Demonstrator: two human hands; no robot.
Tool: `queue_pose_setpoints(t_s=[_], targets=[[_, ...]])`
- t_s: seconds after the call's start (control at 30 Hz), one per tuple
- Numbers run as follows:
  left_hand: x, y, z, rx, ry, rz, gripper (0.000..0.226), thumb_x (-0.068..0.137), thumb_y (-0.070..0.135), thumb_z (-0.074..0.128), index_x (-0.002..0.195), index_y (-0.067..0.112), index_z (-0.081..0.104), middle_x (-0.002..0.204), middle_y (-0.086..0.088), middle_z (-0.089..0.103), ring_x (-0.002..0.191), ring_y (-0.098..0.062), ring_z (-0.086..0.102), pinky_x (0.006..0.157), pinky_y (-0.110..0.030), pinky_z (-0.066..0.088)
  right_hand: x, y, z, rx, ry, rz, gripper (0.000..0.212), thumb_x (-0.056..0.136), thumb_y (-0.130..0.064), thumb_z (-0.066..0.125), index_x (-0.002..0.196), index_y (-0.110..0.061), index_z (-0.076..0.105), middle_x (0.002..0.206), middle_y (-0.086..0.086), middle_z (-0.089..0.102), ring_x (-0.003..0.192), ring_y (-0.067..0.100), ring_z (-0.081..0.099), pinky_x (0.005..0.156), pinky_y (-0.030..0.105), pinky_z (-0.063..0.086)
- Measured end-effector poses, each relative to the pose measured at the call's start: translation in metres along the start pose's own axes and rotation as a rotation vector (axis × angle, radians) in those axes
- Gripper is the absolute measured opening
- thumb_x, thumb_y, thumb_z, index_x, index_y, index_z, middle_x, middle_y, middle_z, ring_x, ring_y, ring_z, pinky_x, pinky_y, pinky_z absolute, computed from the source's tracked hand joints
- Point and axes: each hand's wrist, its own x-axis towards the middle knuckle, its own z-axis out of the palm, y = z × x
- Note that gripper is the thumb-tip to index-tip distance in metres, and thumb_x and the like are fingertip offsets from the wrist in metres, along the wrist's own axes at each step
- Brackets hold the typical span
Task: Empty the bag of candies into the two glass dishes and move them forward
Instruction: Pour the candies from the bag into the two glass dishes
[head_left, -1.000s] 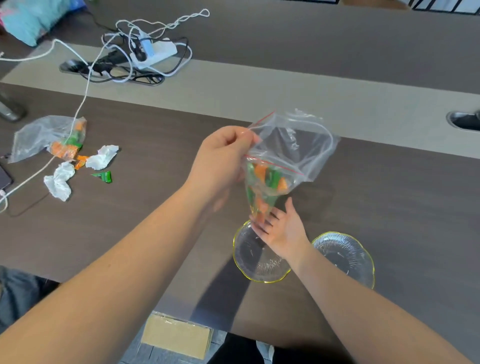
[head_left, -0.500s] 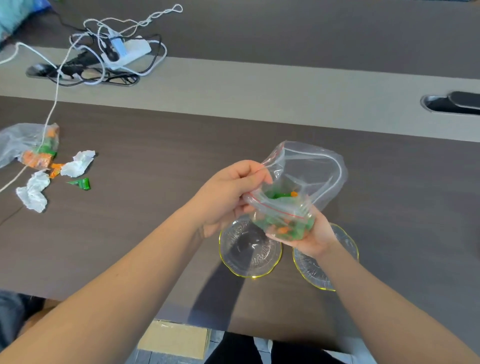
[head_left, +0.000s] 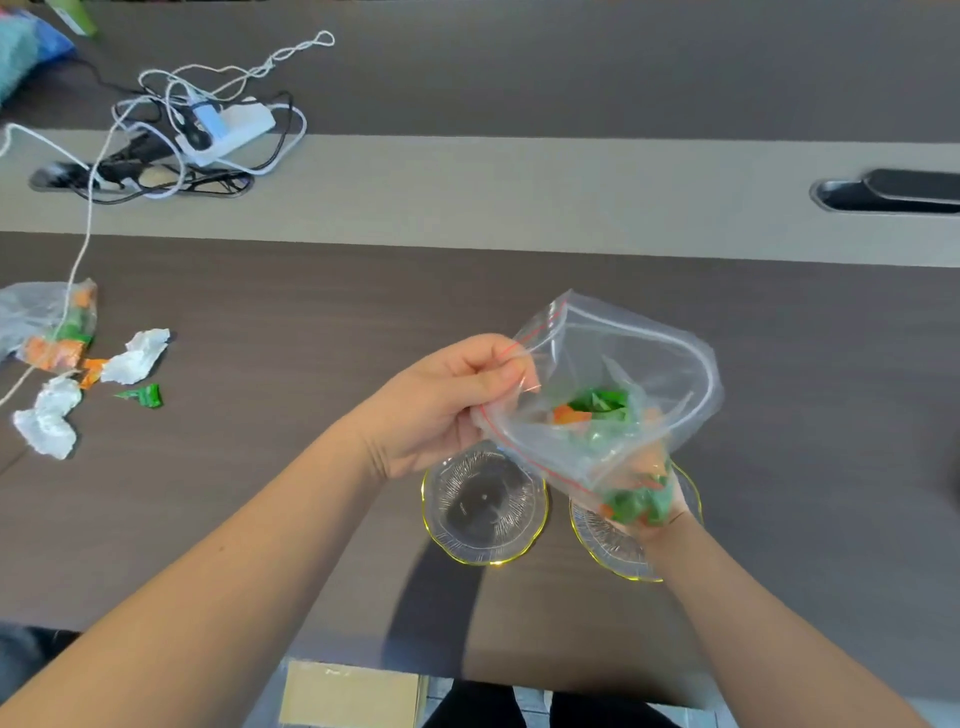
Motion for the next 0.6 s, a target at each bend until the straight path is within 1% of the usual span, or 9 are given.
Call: queue_pose_setpoints(t_s=[0.07, 0.17, 0.27, 0.3, 0.33, 0.37, 0.43, 0.5, 0.6], targets=[[0.000, -0.011, -0.014, 0.066, 0.042, -0.043, 0.020, 0.082, 0.014, 0.061, 0.067, 0.022, 0.071, 0.063, 0.002, 0.047, 0.051, -0.007, 0.043, 0.052, -0.015, 0.043, 0.007, -0.004, -0.010, -0.001, -0.051, 0.091, 0.021, 0.063, -0.015, 0.071, 0.042, -0.015, 0.068, 0.041, -0.012, 0.048, 0.034, 0.013, 0.050, 0.054, 0.027, 0.057], [-0.004, -0.031, -0.040, 0.253, 0.136, -0.137, 0.022, 0.083, 0.018, 0.057, 0.072, 0.026, 0.074, 0.065, 0.010, 0.060, 0.057, -0.003, 0.054, 0.063, -0.017, 0.046, 0.009, -0.015, -0.018, -0.159, 0.085, 0.109, 0.021, 0.055, -0.028, 0.081, 0.050, -0.016, 0.065, 0.049, -0.002, 0.055, 0.042, 0.017, 0.054, 0.050, 0.021, 0.048], [-0.011, -0.048, -0.060, 0.472, 0.248, -0.241, 0.021, 0.087, 0.015, 0.061, 0.080, 0.028, 0.075, 0.065, 0.017, 0.069, 0.056, 0.005, 0.052, 0.058, -0.015, 0.037, -0.007, -0.029, -0.004, -0.210, 0.011, 0.108, 0.022, 0.059, -0.029, 0.079, 0.053, -0.017, 0.062, 0.040, -0.003, 0.052, 0.033, 0.014, 0.050, 0.039, 0.019, 0.047], [-0.012, -0.054, -0.066, 0.508, 0.291, -0.270, 0.018, 0.087, 0.014, 0.062, 0.083, 0.027, 0.074, 0.064, 0.018, 0.070, 0.056, 0.008, 0.053, 0.056, -0.011, 0.038, -0.012, -0.032, 0.000, -0.249, -0.013, 0.101, 0.020, 0.067, -0.026, 0.077, 0.060, -0.015, 0.062, 0.040, -0.001, 0.052, 0.031, 0.013, 0.050, 0.036, 0.020, 0.046], [-0.013, -0.061, -0.070, 0.527, 0.338, -0.288, 0.016, 0.086, 0.013, 0.063, 0.084, 0.025, 0.074, 0.063, 0.019, 0.071, 0.057, 0.009, 0.056, 0.057, -0.008, 0.040, -0.012, -0.035, 0.000, -0.292, -0.018, 0.062, 0.014, 0.081, -0.022, 0.067, 0.072, -0.012, 0.062, 0.048, 0.002, 0.056, 0.034, 0.015, 0.054, 0.036, 0.024, 0.049], [-0.012, -0.069, -0.074, 0.546, 0.388, -0.297, 0.015, 0.085, 0.011, 0.065, 0.083, 0.023, 0.074, 0.064, 0.018, 0.071, 0.060, 0.008, 0.059, 0.063, -0.008, 0.044, -0.010, -0.038, -0.002, -0.328, -0.029, 0.028, 0.011, 0.090, -0.017, 0.055, 0.083, -0.011, 0.062, 0.060, 0.007, 0.060, 0.042, 0.021, 0.058, 0.042, 0.033, 0.055], [-0.010, -0.086, -0.084, 0.609, 0.482, -0.323, 0.017, 0.080, 0.011, 0.070, 0.071, 0.025, 0.074, 0.067, 0.015, 0.072, 0.068, -0.002, 0.063, 0.077, -0.021, 0.050, -0.005, -0.042, 0.000, -0.472, -0.056, -0.012, 0.016, 0.090, -0.009, 0.050, 0.091, -0.012, 0.066, 0.077, 0.013, 0.063, 0.062, 0.034, 0.062, 0.064, 0.053, 0.059], [-0.007, -0.101, -0.090, 0.688, 0.541, -0.376, 0.021, 0.077, 0.013, 0.072, 0.060, 0.026, 0.072, 0.068, 0.007, 0.071, 0.069, -0.012, 0.061, 0.080, -0.032, 0.051, -0.001, -0.045, 0.001, -0.597, -0.014, -0.071, 0.021, 0.087, -0.002, 0.054, 0.103, -0.008, 0.066, 0.091, 0.019, 0.069, 0.080, 0.036, 0.067, 0.079, 0.052, 0.055], [-0.002, -0.114, -0.089, 0.769, 0.571, -0.405, 0.030, 0.076, 0.009, 0.065, 0.056, 0.030, 0.071, 0.071, -0.001, 0.070, 0.068, -0.019, 0.058, 0.075, -0.033, 0.052, 0.003, -0.046, 0.003, -0.648, 0.049, -0.101, 0.039, 0.081, -0.001, 0.062, 0.119, -0.005, 0.058, 0.118, 0.030, 0.063, 0.104, 0.042, 0.064, 0.092, 0.059, 0.050]])
